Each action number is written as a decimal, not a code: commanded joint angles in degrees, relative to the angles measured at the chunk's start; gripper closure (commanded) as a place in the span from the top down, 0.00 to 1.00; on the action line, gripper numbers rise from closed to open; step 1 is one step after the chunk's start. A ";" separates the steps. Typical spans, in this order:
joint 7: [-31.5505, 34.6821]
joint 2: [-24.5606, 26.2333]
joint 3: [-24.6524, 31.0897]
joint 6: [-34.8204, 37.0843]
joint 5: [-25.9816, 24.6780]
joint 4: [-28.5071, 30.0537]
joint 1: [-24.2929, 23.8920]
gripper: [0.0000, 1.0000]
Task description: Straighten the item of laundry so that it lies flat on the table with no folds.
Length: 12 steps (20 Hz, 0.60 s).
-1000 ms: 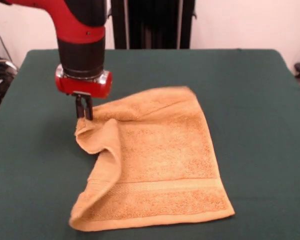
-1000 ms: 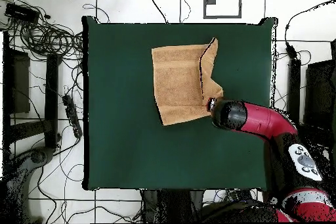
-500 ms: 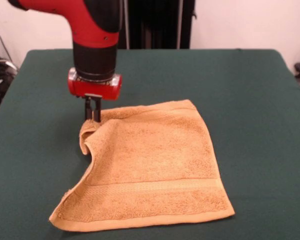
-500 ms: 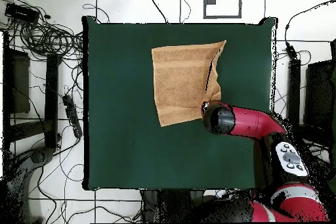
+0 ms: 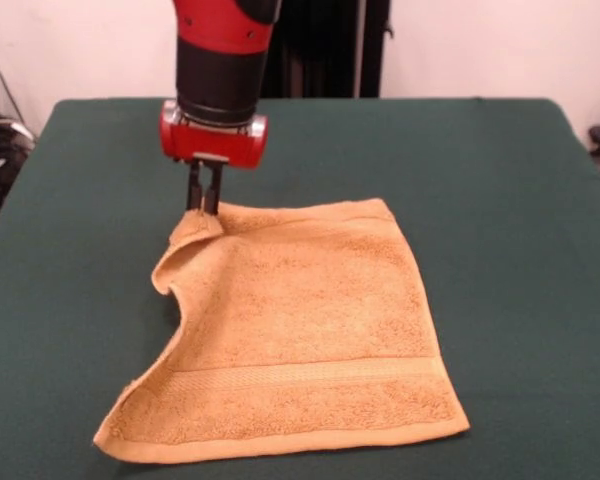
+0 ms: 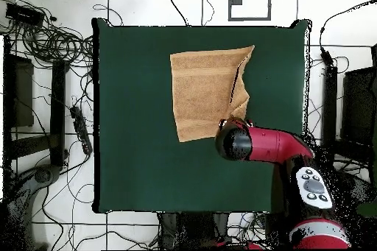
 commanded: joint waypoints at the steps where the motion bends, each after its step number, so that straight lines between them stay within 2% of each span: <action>1: 9.17 -1.23 0.14 1.94 1.83 5.90 0.73 0.00; 7: 8.40 -5.98 -2.50 1.67 0.79 9.80 -0.64 0.00; 12: 9.06 -3.77 -2.53 0.01 1.35 9.15 -1.95 0.00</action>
